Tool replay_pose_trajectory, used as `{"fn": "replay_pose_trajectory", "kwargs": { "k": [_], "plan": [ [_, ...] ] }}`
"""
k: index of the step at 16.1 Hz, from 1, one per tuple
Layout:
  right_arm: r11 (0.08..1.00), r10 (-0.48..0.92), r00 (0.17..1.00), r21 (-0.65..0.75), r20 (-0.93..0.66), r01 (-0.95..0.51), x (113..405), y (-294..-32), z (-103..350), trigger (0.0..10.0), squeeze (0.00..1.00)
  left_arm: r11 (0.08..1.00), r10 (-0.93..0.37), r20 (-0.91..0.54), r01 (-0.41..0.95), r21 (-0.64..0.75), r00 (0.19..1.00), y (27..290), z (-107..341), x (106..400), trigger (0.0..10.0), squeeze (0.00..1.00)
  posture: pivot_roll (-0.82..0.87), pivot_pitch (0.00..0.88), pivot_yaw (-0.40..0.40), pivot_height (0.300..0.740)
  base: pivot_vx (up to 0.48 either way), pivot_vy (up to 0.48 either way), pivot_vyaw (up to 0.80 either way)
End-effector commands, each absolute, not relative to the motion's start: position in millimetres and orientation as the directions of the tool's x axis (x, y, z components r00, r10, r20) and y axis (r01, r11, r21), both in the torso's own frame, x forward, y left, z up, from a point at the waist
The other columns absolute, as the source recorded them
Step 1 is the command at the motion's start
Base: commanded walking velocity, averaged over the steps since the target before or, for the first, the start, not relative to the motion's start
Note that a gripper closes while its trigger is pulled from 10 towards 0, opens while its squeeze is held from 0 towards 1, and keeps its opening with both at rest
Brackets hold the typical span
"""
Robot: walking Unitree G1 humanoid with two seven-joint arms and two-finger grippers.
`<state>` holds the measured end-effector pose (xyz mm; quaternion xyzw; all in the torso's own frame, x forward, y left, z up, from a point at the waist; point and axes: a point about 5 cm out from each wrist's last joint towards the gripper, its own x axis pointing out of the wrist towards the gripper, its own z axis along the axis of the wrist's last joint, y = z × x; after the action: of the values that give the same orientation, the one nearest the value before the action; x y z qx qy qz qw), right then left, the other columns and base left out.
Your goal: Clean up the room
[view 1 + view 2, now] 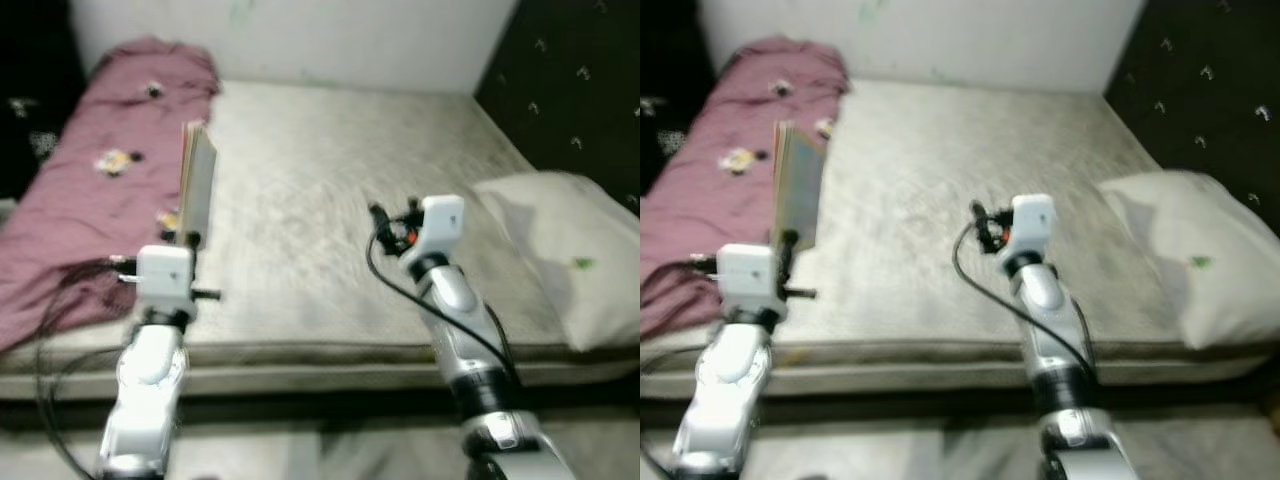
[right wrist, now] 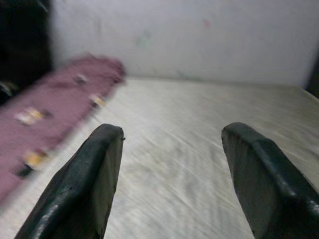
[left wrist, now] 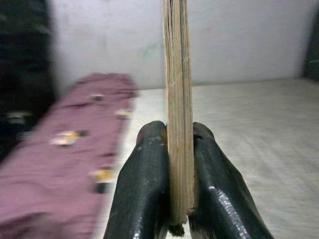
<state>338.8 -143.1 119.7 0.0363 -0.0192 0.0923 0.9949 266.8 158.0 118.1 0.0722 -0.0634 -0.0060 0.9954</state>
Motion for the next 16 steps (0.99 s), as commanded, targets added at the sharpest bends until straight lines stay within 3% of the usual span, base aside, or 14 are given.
{"fn": "replay_pose_trajectory", "kwargs": {
  "k": [1, 8, 16],
  "plan": [
    [0.979, 0.189, 0.979, 0.067, 0.08, -0.194, 342.3, -140.3, 128.4, 10.0, 0.0, 0.987, -0.032, 0.196, 0.001, 0.159, 0.98, 161.3, 132.3, 269.6, 10.0, 0.0, 0.0, 0.0, -0.064, 0.74, 0.0, 0.0, 0.0],
    [0.979, 0.195, 0.978, 0.043, 0.076, -0.198, 344.5, -141.2, 126.5, 10.0, 0.0, 0.99, -0.061, 0.202, 0.033, 0.14, 0.977, 158.6, 130.2, 271.2, 10.0, 0.0, 0.0, 0.0, -0.064, 0.74, 0.0, 0.0, 0.0],
    [0.983, 0.18, 0.98, 0.026, 0.083, -0.183, 351.0, -146.4, 128.1, 10.0, 0.0, 0.988, -0.112, 0.229, 0.083, 0.132, 0.967, 157.1, 133.8, 278.0, 10.0, 0.0, 0.0, 0.0, -0.068, 0.74, 0.368, 0.0, 0.0]
  ]
}}
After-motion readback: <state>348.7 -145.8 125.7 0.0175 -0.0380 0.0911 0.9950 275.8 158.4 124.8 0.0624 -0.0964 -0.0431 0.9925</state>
